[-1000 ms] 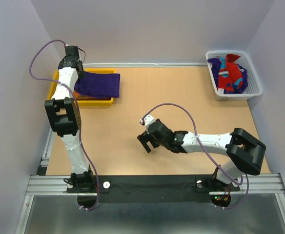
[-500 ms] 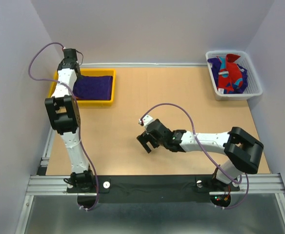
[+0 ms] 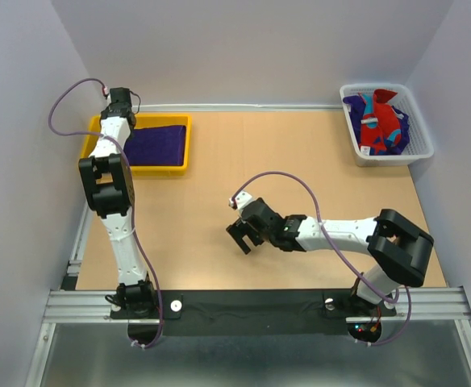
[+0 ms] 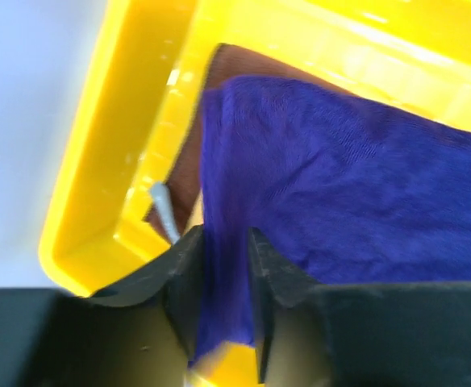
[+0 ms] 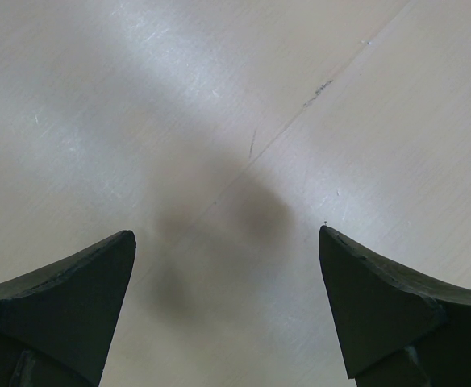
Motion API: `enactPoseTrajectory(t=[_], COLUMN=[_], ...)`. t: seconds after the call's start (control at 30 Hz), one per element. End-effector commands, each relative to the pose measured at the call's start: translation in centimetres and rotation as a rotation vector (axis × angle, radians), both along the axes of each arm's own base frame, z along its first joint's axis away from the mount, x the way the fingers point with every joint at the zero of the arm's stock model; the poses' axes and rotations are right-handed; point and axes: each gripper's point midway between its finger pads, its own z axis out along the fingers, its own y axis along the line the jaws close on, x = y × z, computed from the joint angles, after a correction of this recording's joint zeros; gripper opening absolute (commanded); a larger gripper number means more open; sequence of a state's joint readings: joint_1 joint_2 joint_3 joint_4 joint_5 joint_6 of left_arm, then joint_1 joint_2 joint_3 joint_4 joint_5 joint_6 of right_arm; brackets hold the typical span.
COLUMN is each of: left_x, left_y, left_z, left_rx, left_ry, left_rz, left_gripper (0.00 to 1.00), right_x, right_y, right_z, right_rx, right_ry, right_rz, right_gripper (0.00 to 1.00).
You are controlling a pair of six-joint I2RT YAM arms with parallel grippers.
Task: Fold and stack the towels
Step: Neatly place the folded towel into the bin
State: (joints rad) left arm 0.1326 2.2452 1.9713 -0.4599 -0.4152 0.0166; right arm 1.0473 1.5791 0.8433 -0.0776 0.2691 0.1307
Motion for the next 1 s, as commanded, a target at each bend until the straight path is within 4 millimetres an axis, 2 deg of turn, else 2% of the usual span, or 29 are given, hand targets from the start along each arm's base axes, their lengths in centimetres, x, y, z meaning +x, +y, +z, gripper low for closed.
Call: enactPoseTrajectory(t=[0.0, 0.07, 0.13, 0.17, 0.23, 0.3, 0.33, 0.37, 0.43, 0.47, 0.53, 0.57, 0.6, 0.63, 0.67, 0.7, 0.73, 0.77, 0.8, 0.83, 0.87, 0.9, 0.93, 0.97], left_x=[-0.2, -0.9, -1.1, -1.4, -1.5, -1.6, -1.6, -1.9, -2.9, -3.5, -4.1, -5.1, -5.7, -6.9, -7.1, -8.8, -10.0, -11.7, -12.7, -15.1, -16.3, -17.6, -18.8, -21.3], left_y=[2.6, 3.6, 4.2, 4.3, 4.0, 3.3, 2.4, 1.7, 0.1, -0.6, -2.7, -3.8, -4.6, -5.7, -7.1, -7.9, -8.7, -9.8, -10.7, -11.2, -11.4, -11.7, -12.0, -12.4], left_z=[2.4, 3.2, 4.5, 5.3, 6.3, 8.4, 8.2, 9.8, 11.1, 10.5, 11.2, 14.4, 15.3, 13.9, 15.4, 18.5, 17.7, 20.9, 20.4, 23.5, 23.1, 25.1, 24.8, 27.0], left_rx=[0.114, 0.171, 0.204, 0.201, 0.177, 0.132, 0.085, 0.057, -0.016, -0.052, -0.141, -0.167, -0.201, -0.239, -0.291, -0.301, -0.337, -0.356, -0.389, -0.377, -0.38, -0.371, -0.372, -0.36], left_ry=[-0.047, -0.04, -0.05, -0.074, -0.106, -0.158, -0.161, -0.202, -0.233, -0.231, -0.277, -0.362, -0.404, -0.394, -0.455, -0.532, -0.529, -0.617, -0.633, -0.726, -0.736, -0.791, -0.796, -0.874], left_rz=[0.117, 0.17, 0.201, 0.231, 0.242, 0.224, 0.189, 0.174, 0.116, 0.095, 0.018, -0.024, -0.058, -0.083, -0.145, -0.177, -0.183, -0.238, -0.257, -0.283, -0.288, -0.309, -0.31, -0.326], left_gripper=[0.5, 0.65, 0.71, 0.78, 0.84, 0.92, 0.95, 0.99, 0.99, 0.99, 0.99, 0.99, 0.99, 0.99, 0.99, 0.98, 0.99, 0.99, 0.99, 0.99, 0.99, 0.99, 0.99, 0.99], right_x=[1.3, 1.6, 2.0, 2.6, 3.6, 5.1, 6.0, 7.1, 8.7, 9.5, 10.6, 11.0, 11.5, 11.7, 11.7, 11.9, 11.9, 11.4, 10.8, 10.3, 9.7, 9.1, 8.6, 7.5], right_y=[1.4, 1.3, 1.0, 0.6, -0.1, -1.5, -2.2, -3.6, -5.8, -7.6, -9.9, -11.1, -13.1, -14.2, -15.5, -17.6, -18.7, -20.7, -22.0, -22.9, -23.7, -24.3, -24.9, -25.7], right_z=[2.3, 2.5, 2.8, 3.2, 4.0, 4.7, 5.5, 6.2, 7.5, 8.4, 9.8, 10.4, 10.8, 11.6, 13.0, 13.6, 14.4, 15.9, 17.7, 18.7, 19.2, 19.9, 20.7, 22.4], right_rx=[0.047, 0.048, 0.046, 0.046, 0.044, 0.047, 0.051, 0.063, 0.062, 0.072, 0.08, 0.082, 0.088, 0.101, 0.133, 0.156, 0.177, 0.211, 0.246, 0.26, 0.257, 0.269, 0.291, 0.338], right_ry=[-0.043, -0.047, -0.056, -0.071, -0.096, -0.108, -0.13, -0.141, -0.181, -0.192, -0.229, -0.244, -0.25, -0.263, -0.287, -0.29, -0.301, -0.33, -0.376, -0.402, -0.421, -0.439, -0.459, -0.497], right_rz=[-0.009, -0.014, -0.036, -0.06, -0.103, -0.179, -0.226, -0.294, -0.399, -0.466, -0.562, -0.607, -0.68, -0.722, -0.768, -0.839, -0.878, -0.941, -0.981, -1.002, -1.018, -1.031, -1.04, -1.051], right_gripper=[1.0, 1.0, 1.0, 1.0, 1.0, 1.0, 1.0, 1.0, 1.0, 1.0, 1.0, 1.0, 1.0, 1.0, 1.0, 1.0, 1.0, 1.0, 1.0, 1.0, 1.0, 1.0, 1.0, 1.0])
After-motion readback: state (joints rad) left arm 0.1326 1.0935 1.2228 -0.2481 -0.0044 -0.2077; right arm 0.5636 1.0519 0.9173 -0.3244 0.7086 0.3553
